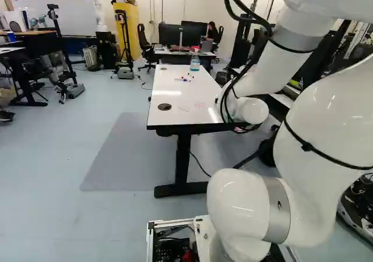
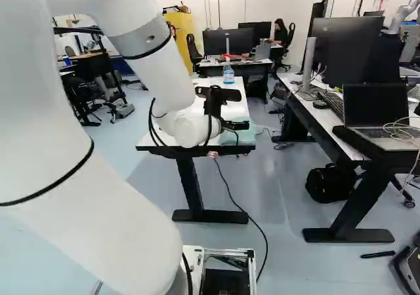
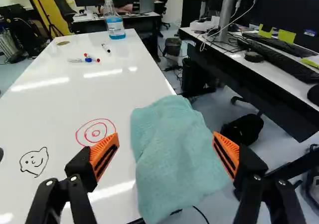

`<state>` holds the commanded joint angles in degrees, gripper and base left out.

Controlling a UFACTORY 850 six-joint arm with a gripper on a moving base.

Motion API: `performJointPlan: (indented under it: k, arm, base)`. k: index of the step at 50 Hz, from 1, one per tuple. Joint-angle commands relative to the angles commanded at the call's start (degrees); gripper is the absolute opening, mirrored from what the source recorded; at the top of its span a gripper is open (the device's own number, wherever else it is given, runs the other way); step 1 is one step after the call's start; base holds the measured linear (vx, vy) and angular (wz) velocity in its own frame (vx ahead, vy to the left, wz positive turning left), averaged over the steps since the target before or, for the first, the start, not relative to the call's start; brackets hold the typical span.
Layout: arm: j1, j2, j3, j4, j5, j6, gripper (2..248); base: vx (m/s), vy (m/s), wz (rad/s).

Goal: Clean the table with the green towel

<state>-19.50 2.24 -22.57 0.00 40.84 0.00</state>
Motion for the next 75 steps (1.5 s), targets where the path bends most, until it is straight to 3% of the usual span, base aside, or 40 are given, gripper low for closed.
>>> performJointPlan:
  k: [13, 38, 52, 75]
  arm:
    - [-0.9, -3.9, -4.0, -0.2, -1.2, 0.0, 247]
    - [-2.2, -11.1, -11.7, -3.9, -6.0, 0.0, 247]
    - [-2.2, -11.4, -12.0, -4.2, -9.0, 0.0, 247]
    - [-2.2, -11.4, -12.0, -4.2, -9.8, 0.0, 247]
  base:
    - [0.000, 0.000, 0.000]
    - [0.000, 0.000, 0.000]
    - [0.000, 0.000, 0.000]
    - [0.000, 0.000, 0.000]
